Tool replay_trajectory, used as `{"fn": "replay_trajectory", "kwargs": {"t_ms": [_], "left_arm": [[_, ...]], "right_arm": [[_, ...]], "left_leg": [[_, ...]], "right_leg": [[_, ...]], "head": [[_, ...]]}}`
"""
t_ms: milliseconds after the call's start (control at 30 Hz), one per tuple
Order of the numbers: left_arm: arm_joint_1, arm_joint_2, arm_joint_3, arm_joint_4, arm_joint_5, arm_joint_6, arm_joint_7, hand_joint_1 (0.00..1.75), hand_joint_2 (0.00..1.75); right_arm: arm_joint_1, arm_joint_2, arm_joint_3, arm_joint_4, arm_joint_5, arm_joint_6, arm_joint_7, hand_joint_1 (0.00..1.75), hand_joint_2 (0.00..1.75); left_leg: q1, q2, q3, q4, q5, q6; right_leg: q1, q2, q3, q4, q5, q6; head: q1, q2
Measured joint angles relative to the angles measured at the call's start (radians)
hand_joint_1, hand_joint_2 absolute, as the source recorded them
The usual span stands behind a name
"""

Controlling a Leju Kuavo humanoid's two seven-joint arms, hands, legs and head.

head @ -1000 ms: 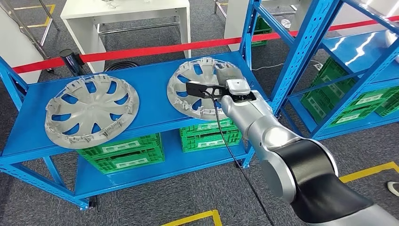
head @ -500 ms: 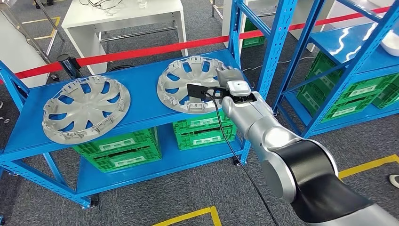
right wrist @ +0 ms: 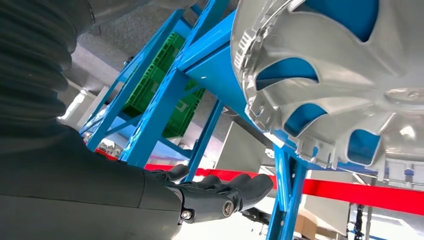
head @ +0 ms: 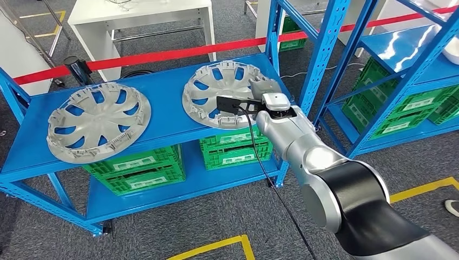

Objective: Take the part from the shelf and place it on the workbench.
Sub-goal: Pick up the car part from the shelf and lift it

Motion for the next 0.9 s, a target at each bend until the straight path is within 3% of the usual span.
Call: {"fn": "replay_trajectory", "kwargs": {"t_ms": [267,900], "left_arm": [[0.000,0.000,0.000,0.000,-0.003,0.000,0.000,0.00,0.00],[0.000,0.006,-0.027,0.000,-0.034,-0.021,0.018,0.00,0.00]], "right_arm": [[0.017,-0.018,-0.001,0.000,-0.056,-0.016,-0.025,0.00,1.75],[0.129,-0.085,-0.001,0.000,-0.046,-0.029,-0.051,0.00,1.75]], "left_leg": [[0.000,0.000,-0.007,0.006,-0.003,0.003],[-0.003,0.000,-0.010,0.010,-0.004,0.009]], "right_leg": [[-0.001,-0.001,-0.003,0.000,0.001,0.006],[-0.003,-0.001,-0.005,-0.001,0.001,0.010]], "head": [[0.000,0.000],[0.000,0.000]]}}
